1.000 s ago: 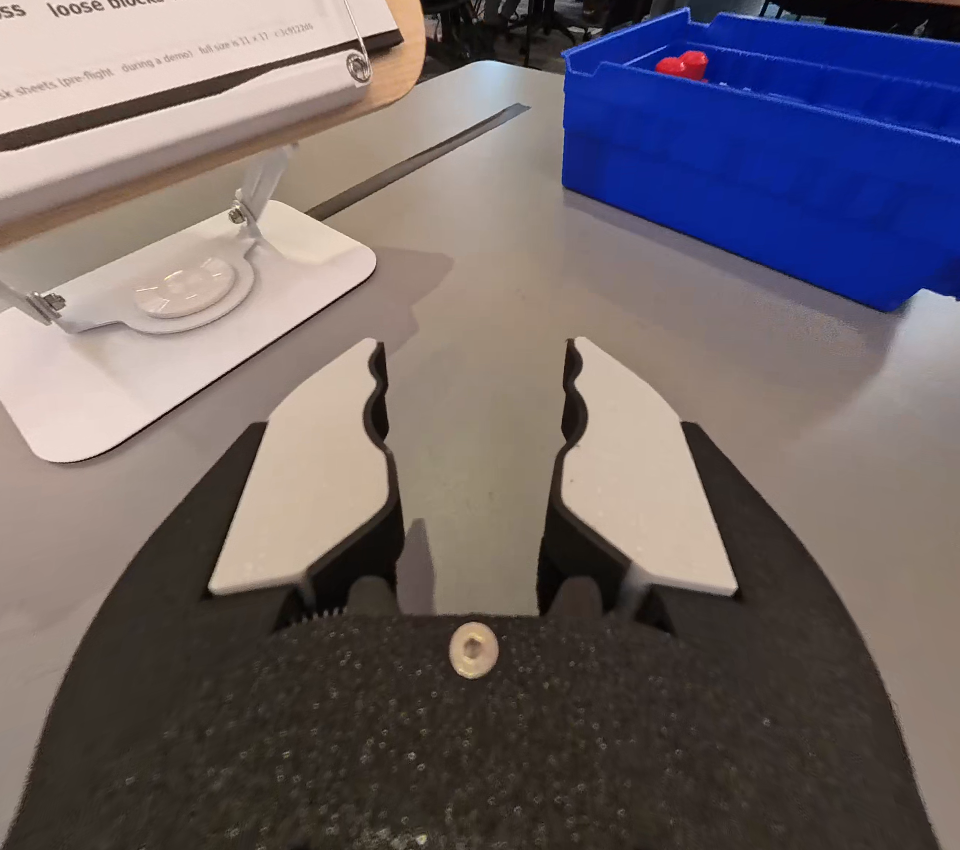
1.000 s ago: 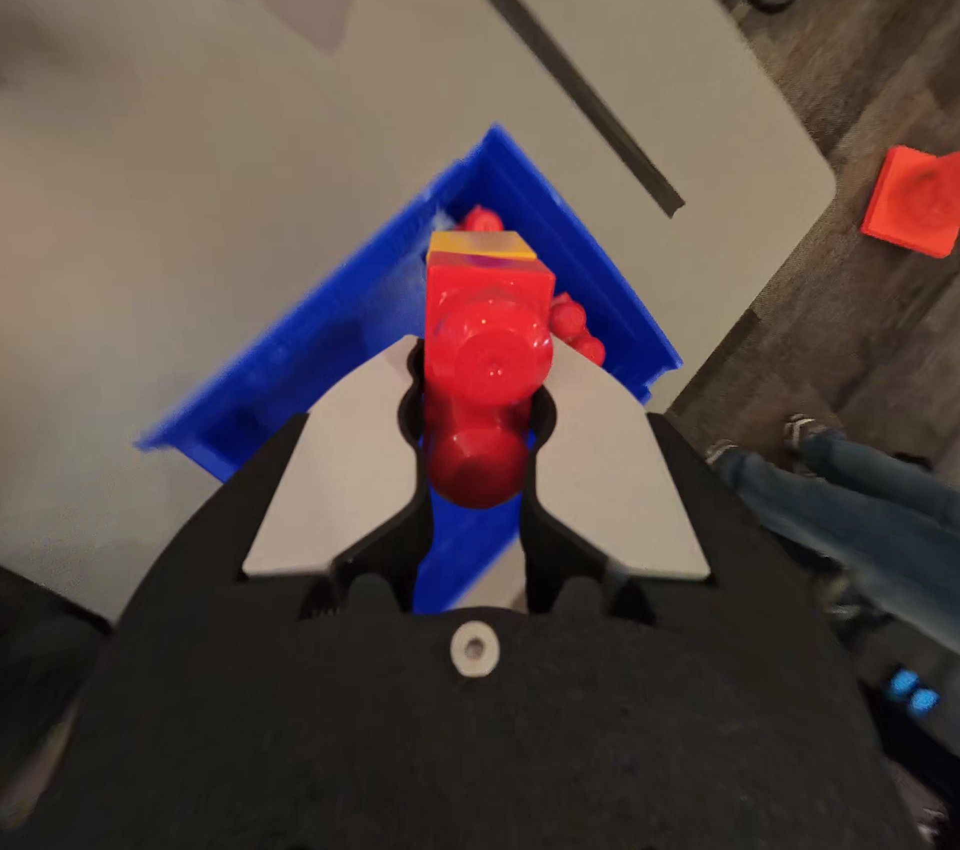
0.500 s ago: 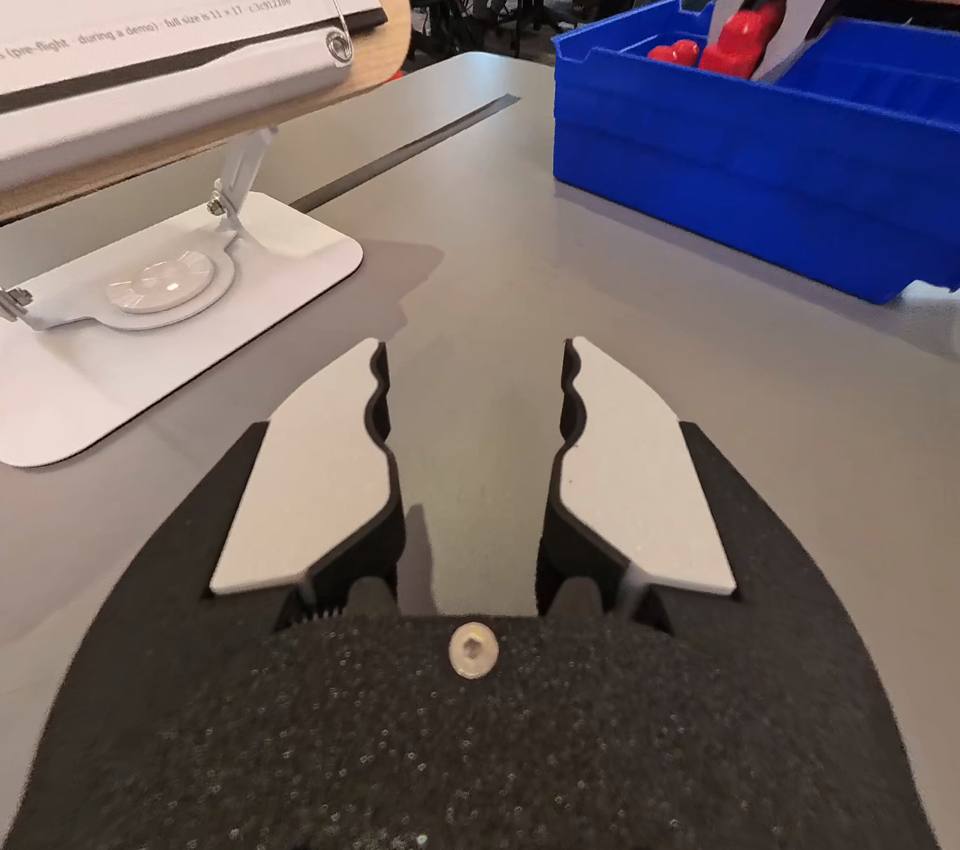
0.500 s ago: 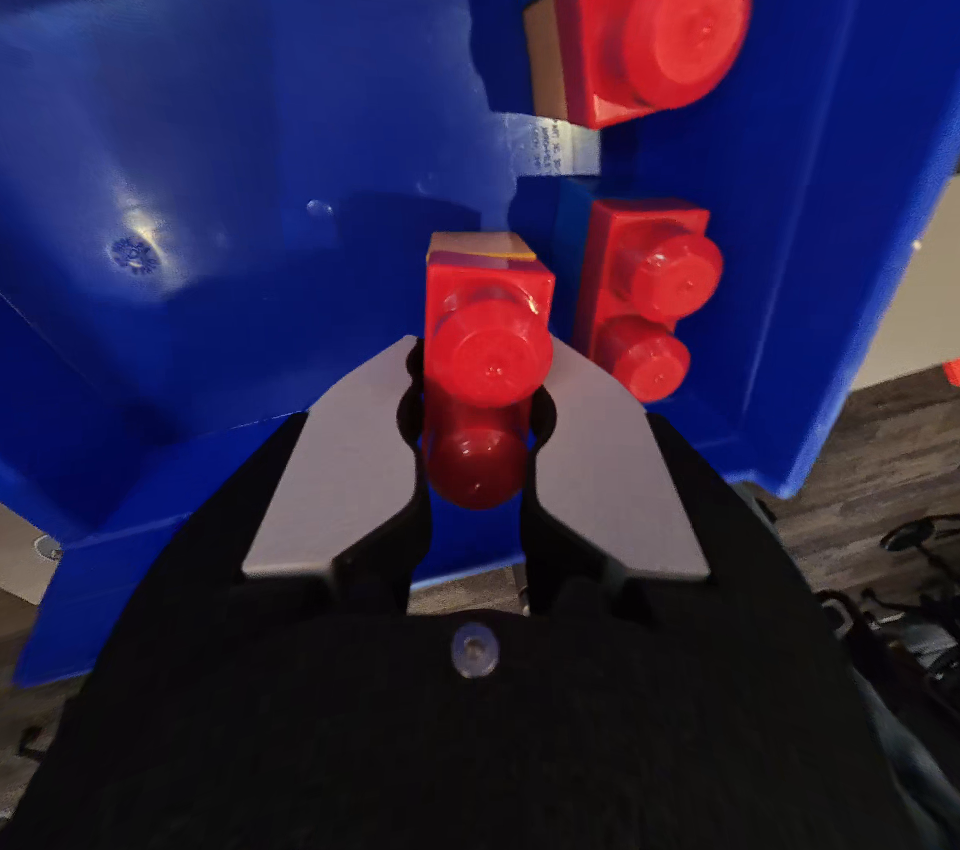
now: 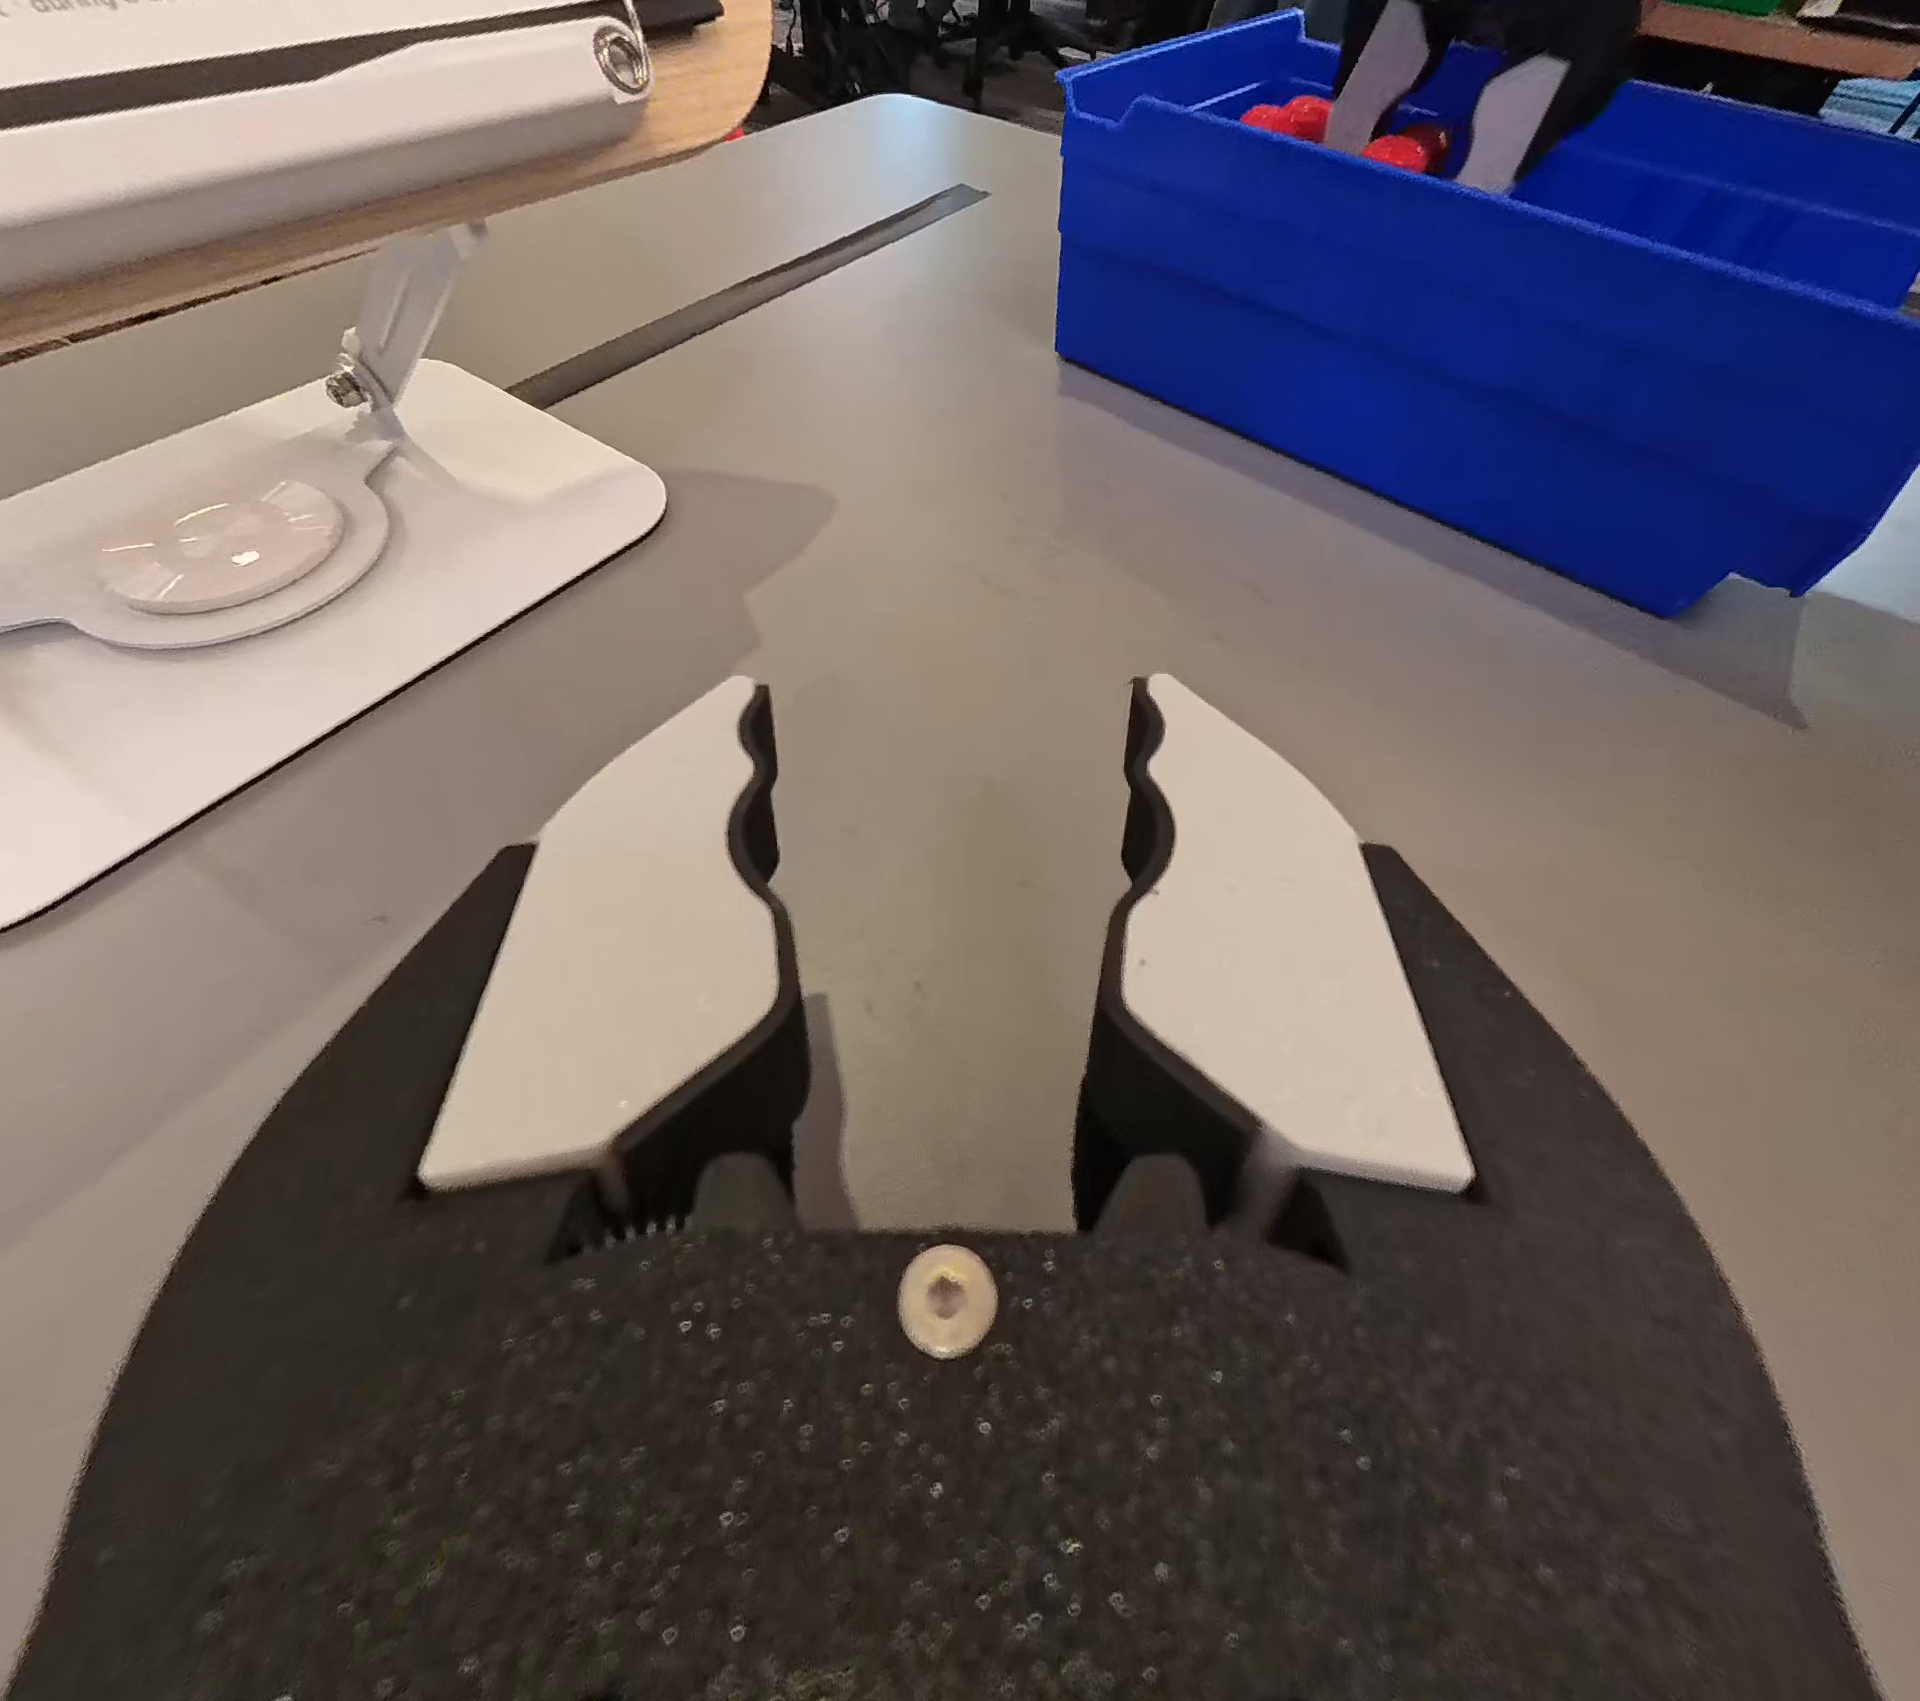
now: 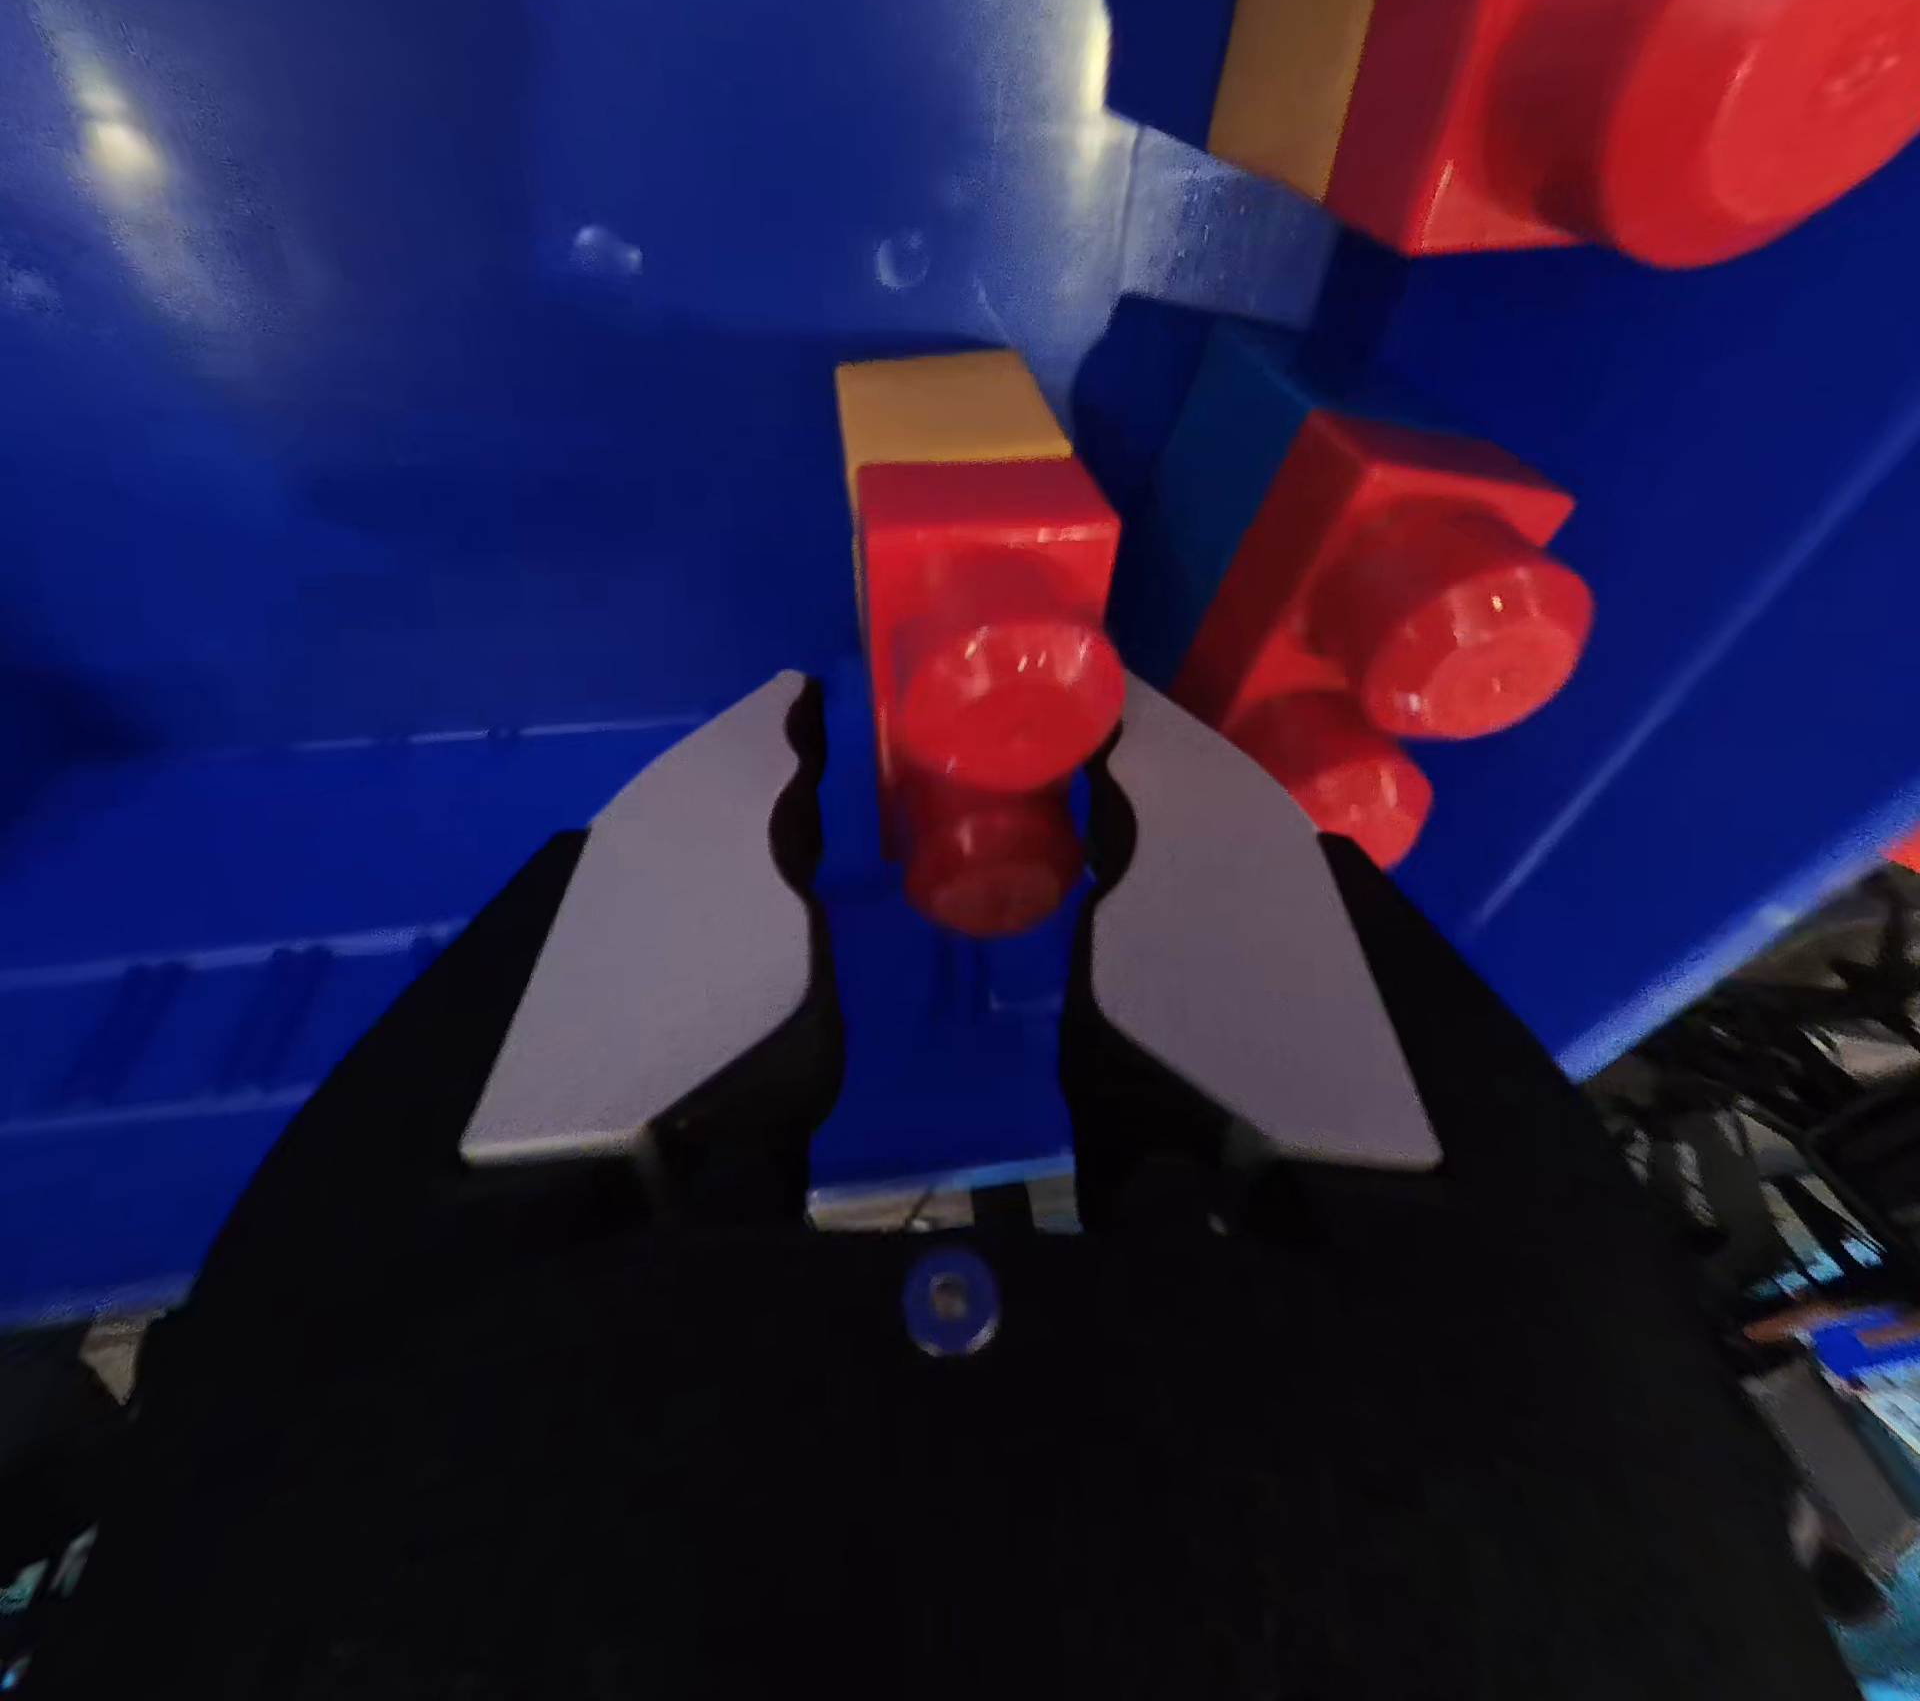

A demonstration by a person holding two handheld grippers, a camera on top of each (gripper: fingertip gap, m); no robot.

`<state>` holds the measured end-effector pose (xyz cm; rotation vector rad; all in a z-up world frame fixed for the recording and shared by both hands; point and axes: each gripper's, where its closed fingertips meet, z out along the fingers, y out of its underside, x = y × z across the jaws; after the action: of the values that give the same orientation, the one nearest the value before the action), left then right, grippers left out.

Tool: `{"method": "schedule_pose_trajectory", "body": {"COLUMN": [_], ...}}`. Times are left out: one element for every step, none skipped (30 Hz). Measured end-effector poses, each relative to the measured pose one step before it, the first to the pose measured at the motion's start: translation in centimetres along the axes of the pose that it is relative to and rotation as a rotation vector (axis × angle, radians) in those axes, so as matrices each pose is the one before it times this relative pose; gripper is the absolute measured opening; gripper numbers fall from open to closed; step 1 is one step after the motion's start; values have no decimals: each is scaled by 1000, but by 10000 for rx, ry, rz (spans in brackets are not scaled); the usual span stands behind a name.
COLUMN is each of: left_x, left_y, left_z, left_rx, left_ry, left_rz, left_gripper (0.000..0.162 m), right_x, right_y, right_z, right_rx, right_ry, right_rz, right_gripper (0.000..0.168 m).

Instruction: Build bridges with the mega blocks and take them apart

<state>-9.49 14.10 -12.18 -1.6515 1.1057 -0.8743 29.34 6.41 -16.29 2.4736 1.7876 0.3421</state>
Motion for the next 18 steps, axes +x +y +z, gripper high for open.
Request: {"method": "schedule_pose_trajectory", "body": {"left_x": [-3, 18, 36, 39, 8, -83, -122, -65, -152, -196, -71, -5, 57, 222, 360, 424, 564, 628], "left_y": [-25, -27, 3, 5, 22, 75, 108, 82, 89, 89, -17, -45, -19, -52, -132, -170, -103, 83], "left_z": [-28, -21, 10, 35, 50, 52, 47, 28, -17, -35, -84, -120, -173, -267, -368, -489, -574, -614], "left_rx": [20, 17, -3, -14, -26, -57, -76, -62, -74, -82, -18, 5, -9, 10, 66, 129, 152, 73], "left_ry": [11, 29, 50, 54, 32, -38, -65, -39, -110, -139, -51, -6, 9, 63, 68, 39, 77, 86], "left_rz": [-25, -62, -89, -98, -98, -91, -70, -39, -42, -81, -136, -190, -211, -194, -190, -232, -238, -186], "left_gripper": [64, 65, 65, 66, 68, 68, 69, 70, 70, 70, 72, 72, 72, 72, 73, 73, 73, 73], "right_x": [55, 317, 435, 601, 805, 814, 614, 25, -328, -939, -1737, -1663, -1791, -2163, -2512, -2444, -2046, -1475], "right_y": [231, 39, -286, -504, -755, -1143, -1707, -2365, -2734, -2760, -2324, -1561, -823, -187, 465, 846, 1148, 1597], "right_z": [-1178, -1626, -2044, -2371, -2558, -2646, -2606, -2339, -1911, -1298, -634, -31, 394, 651, 827, 931, 975, 926], "right_rx": [-118, 69, 340, 453, 520, 663, 923, 1226, 1413, 1477, 1365, 1113, 876, 829, 766, 781, 856, 646], "right_ry": [268, 334, 311, 390, 500, 489, 434, 231, 278, 101, -203, 12, 25, -167, -415, -439, -335, -106], "right_rz": [-29, 176, 337, 465, 529, 595, 738, 760, 812, 816, 835, 931, 852, 833, 690, 643, 534, 304], "right_gripper": [51, 54, 57, 58, 59, 57, 56, 57, 60, 61, 59, 61, 60, 60, 63, 69, 69, 69]}}
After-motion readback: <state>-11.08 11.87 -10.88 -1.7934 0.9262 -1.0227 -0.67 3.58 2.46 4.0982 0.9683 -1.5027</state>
